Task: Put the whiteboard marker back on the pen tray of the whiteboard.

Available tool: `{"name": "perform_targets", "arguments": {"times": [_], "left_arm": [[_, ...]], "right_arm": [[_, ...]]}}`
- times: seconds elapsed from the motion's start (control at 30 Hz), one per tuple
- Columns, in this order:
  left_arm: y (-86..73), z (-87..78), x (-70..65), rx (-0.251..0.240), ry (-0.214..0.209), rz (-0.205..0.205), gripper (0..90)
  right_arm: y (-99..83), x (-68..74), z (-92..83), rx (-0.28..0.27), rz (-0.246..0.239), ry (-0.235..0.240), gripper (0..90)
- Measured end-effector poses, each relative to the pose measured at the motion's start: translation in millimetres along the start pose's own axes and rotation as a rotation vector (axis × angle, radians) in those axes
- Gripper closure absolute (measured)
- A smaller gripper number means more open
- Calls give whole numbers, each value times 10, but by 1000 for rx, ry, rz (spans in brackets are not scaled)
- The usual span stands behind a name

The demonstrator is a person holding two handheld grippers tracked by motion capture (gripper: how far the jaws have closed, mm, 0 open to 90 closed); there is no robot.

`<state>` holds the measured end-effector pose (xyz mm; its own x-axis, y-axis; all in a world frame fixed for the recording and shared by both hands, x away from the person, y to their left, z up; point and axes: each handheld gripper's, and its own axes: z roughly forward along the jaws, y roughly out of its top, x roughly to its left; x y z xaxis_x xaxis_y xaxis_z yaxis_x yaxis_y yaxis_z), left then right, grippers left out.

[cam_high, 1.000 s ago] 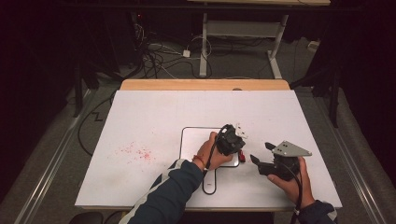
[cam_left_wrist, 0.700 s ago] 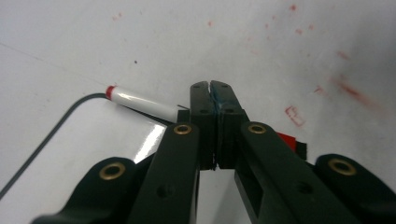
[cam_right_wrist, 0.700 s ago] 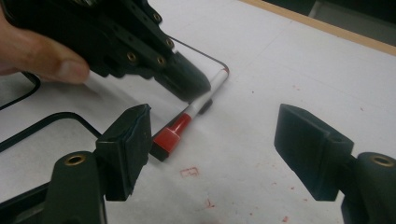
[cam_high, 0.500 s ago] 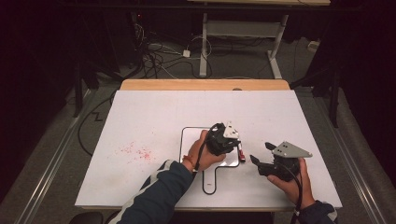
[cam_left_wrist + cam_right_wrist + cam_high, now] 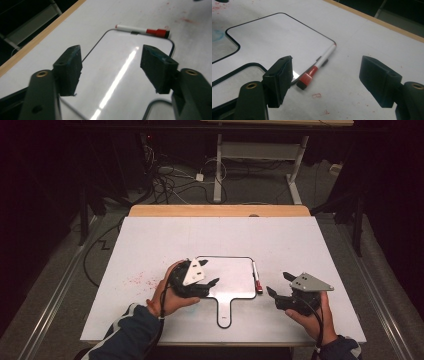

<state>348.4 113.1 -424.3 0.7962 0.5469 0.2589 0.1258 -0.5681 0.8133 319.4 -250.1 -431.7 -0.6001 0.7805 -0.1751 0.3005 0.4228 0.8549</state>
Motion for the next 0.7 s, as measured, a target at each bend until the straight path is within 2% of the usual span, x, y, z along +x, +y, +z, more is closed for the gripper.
{"name": "perform_targets", "arguments": {"times": [0.23,0.37,0.5,0.7], "left_arm": [[-431,-406,128,8,77,-34,239],[-632,-522,162,39,96,-59,228],[-751,-603,196,54,105,-81,218],[-909,-719,165,85,128,-77,218]], "right_arm": [[-114,24,-70,-13,-25,2,254],[-154,24,-114,-34,-18,-8,226],[-171,18,-122,-40,-16,-16,207],[-228,21,-157,-33,-22,-43,178]]}}
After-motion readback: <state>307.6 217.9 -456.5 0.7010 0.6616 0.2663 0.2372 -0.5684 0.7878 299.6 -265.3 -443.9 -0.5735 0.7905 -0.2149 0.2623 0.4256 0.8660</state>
